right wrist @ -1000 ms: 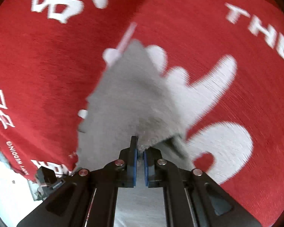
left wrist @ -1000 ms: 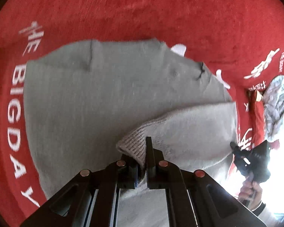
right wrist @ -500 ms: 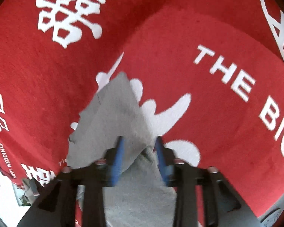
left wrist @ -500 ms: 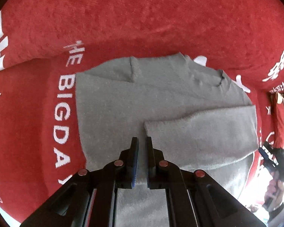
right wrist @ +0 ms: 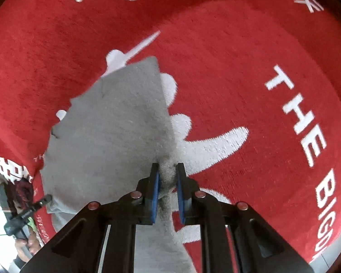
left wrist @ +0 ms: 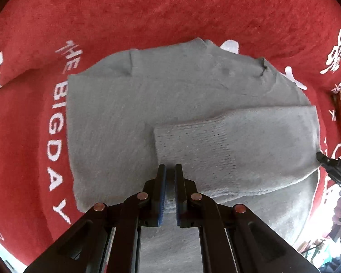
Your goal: Fold small clothes
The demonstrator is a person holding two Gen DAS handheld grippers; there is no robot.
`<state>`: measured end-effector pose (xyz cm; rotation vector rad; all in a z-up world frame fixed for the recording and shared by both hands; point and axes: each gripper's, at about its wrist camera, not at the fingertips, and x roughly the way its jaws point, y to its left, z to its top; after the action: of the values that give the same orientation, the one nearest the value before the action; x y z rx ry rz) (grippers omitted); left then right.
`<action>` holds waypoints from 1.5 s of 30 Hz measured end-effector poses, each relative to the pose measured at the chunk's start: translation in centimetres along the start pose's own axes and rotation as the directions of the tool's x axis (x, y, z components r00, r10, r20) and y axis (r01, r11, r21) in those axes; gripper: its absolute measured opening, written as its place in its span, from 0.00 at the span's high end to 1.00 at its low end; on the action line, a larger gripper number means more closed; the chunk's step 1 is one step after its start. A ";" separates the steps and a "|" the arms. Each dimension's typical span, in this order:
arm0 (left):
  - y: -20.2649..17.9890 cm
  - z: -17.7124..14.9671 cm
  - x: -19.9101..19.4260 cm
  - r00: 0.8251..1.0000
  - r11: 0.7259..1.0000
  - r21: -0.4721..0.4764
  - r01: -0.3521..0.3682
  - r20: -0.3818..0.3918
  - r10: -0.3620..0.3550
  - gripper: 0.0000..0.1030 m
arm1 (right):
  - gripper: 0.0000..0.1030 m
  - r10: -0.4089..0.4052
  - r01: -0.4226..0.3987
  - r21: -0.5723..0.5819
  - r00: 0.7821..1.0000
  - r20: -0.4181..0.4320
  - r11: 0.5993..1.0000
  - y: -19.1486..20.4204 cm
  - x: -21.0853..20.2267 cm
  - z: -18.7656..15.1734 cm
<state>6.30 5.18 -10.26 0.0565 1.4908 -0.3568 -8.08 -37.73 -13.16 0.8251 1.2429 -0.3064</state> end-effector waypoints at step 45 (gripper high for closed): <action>-7.2 -7.1 -3.7 0.984 0.983 -0.048 -0.175 -0.030 0.174 0.01 | 0.56 0.011 -0.040 -0.171 0.986 -0.164 0.984 1.7 -4.8 -6.3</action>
<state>-2.59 0.88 -5.96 0.1510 1.5069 -0.1770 -13.06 -33.27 -8.61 0.7251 1.3888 -0.1086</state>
